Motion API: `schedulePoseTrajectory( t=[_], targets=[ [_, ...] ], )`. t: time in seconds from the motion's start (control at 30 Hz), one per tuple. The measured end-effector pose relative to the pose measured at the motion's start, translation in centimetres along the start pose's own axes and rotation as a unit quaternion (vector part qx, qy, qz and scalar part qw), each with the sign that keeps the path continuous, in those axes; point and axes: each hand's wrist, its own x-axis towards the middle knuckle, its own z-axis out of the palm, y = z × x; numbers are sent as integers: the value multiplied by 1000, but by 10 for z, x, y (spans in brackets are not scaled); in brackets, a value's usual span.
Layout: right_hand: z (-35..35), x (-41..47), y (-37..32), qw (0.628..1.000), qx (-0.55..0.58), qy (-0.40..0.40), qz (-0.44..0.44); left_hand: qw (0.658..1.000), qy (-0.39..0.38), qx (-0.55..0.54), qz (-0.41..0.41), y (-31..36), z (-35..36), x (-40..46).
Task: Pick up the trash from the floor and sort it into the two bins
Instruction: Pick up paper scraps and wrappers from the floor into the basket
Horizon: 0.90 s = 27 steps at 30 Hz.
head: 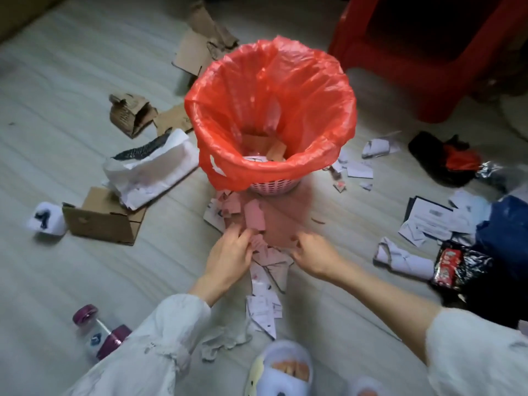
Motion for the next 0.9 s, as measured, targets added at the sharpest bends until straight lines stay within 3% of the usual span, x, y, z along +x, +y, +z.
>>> schedulePoseTrajectory(
  t=[0.13,0.3,0.37,0.47,0.6,0.9],
  targets=[
    [54,15,-6,998,-64,-24,-4,981,-137,128,-40,-45,24,16],
    [86,39,-3,993,-104,49,9,956,-170,215,105,-77,42,45],
    [93,47,1,989,-121,86,-1,959,-163,188,132,-81,50,52],
    [96,46,6,984,-141,105,-16,971,-201,130,25,-76,61,51],
    [90,39,17,996,-79,43,-1,987,-127,89,33,-65,78,31],
    [37,22,72,991,-90,67,70,990,-85,115,15,-43,80,27]
  ],
)
